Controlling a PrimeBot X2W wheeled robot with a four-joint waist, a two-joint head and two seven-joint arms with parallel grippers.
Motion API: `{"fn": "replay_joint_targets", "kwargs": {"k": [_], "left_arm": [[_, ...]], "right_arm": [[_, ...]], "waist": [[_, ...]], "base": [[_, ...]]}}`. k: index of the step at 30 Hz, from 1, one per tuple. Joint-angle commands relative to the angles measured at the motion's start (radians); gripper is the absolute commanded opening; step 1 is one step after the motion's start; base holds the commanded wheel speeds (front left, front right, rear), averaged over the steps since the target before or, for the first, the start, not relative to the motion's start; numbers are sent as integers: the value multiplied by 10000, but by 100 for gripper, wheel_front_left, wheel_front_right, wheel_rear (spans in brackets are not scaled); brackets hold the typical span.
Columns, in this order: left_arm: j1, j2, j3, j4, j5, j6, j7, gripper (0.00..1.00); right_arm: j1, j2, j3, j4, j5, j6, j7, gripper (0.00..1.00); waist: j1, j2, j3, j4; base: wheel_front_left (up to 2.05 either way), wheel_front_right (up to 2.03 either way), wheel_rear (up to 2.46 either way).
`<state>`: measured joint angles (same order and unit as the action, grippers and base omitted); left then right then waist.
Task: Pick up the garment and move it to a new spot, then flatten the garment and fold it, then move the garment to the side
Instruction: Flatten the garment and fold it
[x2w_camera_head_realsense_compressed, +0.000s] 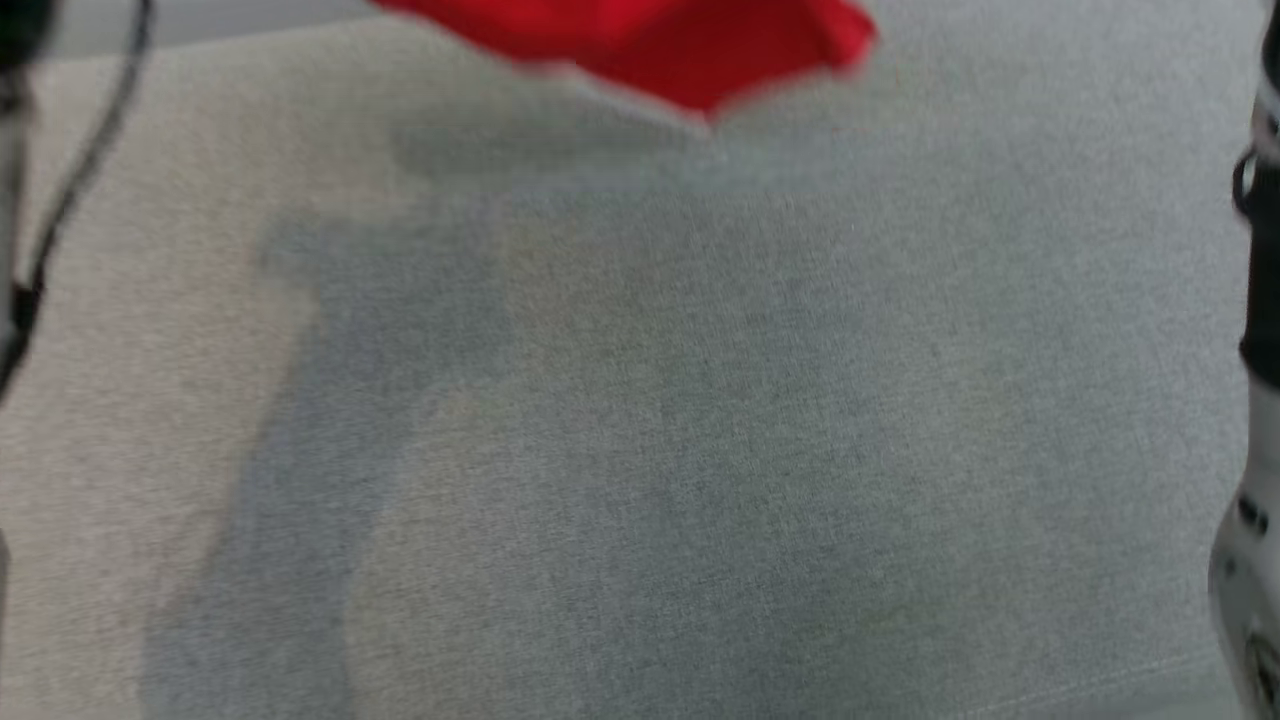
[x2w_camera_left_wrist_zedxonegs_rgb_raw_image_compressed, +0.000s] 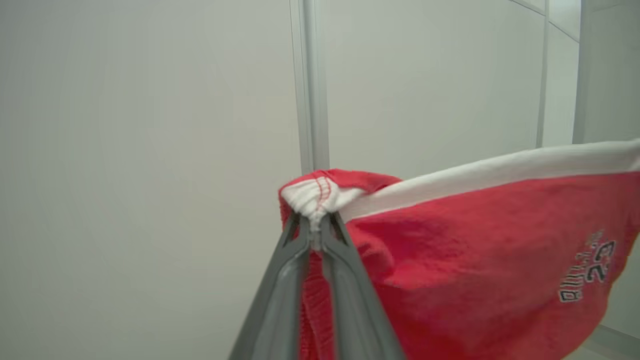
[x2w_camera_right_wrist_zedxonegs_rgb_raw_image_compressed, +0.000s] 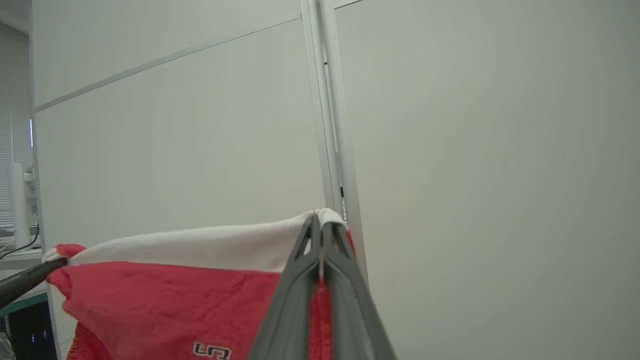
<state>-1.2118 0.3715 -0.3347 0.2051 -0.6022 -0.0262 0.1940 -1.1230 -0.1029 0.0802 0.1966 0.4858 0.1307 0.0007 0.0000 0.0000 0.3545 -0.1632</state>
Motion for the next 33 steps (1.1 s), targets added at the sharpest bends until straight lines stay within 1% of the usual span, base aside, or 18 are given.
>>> {"fn": "replay_joint_targets", "kwargs": {"k": [1, 4, 7, 11, 15, 18, 21, 23, 28, 33], "left_arm": [[-504, 3, 75, 443, 197, -4, -265, 0], [-1685, 51, 45, 1677, 719, -176, -1123, 0], [-2185, 91, -153, 2742, 1076, -402, -1832, 0], [-2111, 43, -243, 3881, 1102, -613, -2623, 0], [-1698, -11, -322, 4722, 944, -771, -3173, 0], [-1532, -3, -424, 5005, 897, -853, -3496, 0], [-1307, -81, -425, 5067, 724, -879, -3625, 0], [-1064, -181, -489, 4948, 559, -949, -3711, 0], [-145, -234, -532, 4138, -192, -1035, -3922, 0], [1293, -390, -585, 3047, -802, -1043, -4172, 0]], "right_arm": [[-527, 82, 4, 492, -108, 1, -242, 0], [-1780, 314, 142, 1711, -302, 1, -956, 0], [-2286, 463, 520, 2745, -67, 1, -1603, 0], [-2059, 516, 1607, 3579, 640, 1, -2217, 0], [-1633, 501, 2670, 3906, 1474, 1, -2570, 0], [-1278, 500, 3101, 3848, 1698, 1, -2667, 0], [-997, 489, 3093, 3561, 1600, 3, -2690, 0], [-544, 347, 3000, 3136, 1511, 1, -2675, 0], [652, -131, 2787, 1998, 1311, 3, -2665, 0], [2224, -640, 2453, 1031, 1053, 1, -2653, 0]], "waist": [[0, 0, 931, -561], [0, 0, 1560, -867], [0, 0, 2138, -1114], [0, 0, 2889, -1232], [0, 0, 3427, -1208], [0, 0, 3560, -1105], [0, 0, 3499, -997], [0, 0, 3362, -846], [0, 0, 2938, -454], [0, 0, 2246, -21]], "base": [[0, 0, 0], [0, 0, 0], [0, 0, 0], [0, 0, 0], [0, 0, 0], [0, 0, 0], [0, 0, 0], [0, 0, 0], [0, 0, 0], [0, 0, 0]]}}
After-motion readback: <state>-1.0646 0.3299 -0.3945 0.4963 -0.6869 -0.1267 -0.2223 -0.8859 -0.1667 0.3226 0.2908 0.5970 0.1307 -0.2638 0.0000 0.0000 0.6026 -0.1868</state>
